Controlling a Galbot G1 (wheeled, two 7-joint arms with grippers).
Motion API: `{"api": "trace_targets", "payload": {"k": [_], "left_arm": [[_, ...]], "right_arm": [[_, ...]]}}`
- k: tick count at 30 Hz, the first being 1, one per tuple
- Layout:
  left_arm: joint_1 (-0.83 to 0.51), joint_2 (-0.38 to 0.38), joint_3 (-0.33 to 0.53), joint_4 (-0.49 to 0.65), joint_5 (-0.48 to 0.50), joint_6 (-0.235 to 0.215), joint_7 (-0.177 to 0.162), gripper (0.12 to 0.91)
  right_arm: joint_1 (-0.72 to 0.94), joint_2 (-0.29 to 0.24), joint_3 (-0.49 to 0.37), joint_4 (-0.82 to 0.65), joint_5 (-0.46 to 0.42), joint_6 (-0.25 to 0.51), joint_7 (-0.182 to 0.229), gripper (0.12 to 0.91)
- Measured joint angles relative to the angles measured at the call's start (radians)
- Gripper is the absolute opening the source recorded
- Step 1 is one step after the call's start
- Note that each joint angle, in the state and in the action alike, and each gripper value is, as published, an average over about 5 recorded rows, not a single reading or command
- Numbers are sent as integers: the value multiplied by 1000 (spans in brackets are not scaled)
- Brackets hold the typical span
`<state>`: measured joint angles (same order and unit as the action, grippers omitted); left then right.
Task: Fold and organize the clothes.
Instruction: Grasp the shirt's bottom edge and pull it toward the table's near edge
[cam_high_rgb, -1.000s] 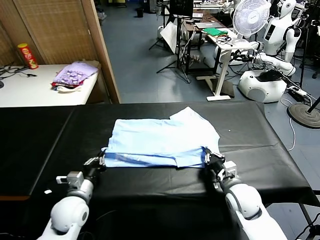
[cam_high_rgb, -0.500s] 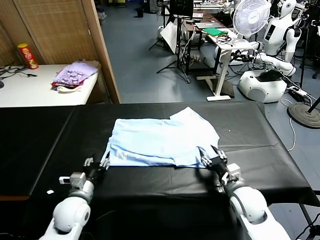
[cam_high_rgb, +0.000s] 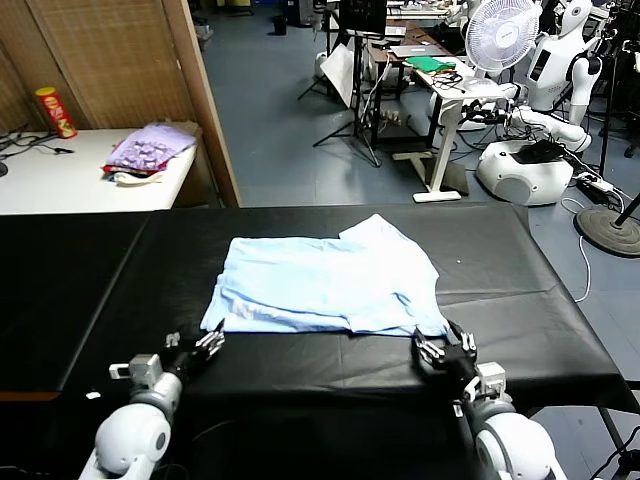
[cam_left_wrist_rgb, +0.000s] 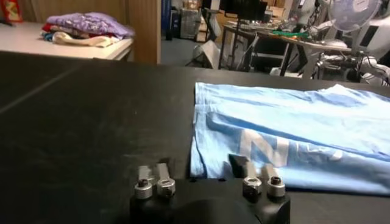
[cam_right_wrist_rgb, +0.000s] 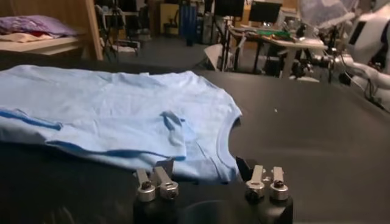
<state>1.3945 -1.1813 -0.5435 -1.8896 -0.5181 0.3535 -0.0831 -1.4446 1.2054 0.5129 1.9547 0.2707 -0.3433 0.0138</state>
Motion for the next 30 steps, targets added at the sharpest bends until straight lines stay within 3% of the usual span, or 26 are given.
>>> {"api": "trace_targets", "payload": {"k": [3, 6, 17, 24, 27, 30], "left_arm": [[8, -3, 1, -5, 3, 1, 0, 183], [22, -5, 0, -20, 16, 3, -5, 126], [140, 28, -38, -149, 78, 20, -30, 125], [250, 56, -83, -231, 111, 7, -21, 125], [297, 57, -97, -252, 119, 3, -19, 125], [333, 54, -105, -272, 119, 9, -22, 127]], "right_arm": [[-6, -8, -2, 15, 3, -10, 8, 168], [-19, -14, -1, 33, 5, -32, 20, 121], [-145, 7, 31, 136, -3, -80, 50, 122], [-208, 3, 45, 169, -1, -78, 31, 123], [-225, -7, 45, 184, -4, -80, 13, 160], [-239, -20, 44, 207, -3, -93, 6, 289]]}}
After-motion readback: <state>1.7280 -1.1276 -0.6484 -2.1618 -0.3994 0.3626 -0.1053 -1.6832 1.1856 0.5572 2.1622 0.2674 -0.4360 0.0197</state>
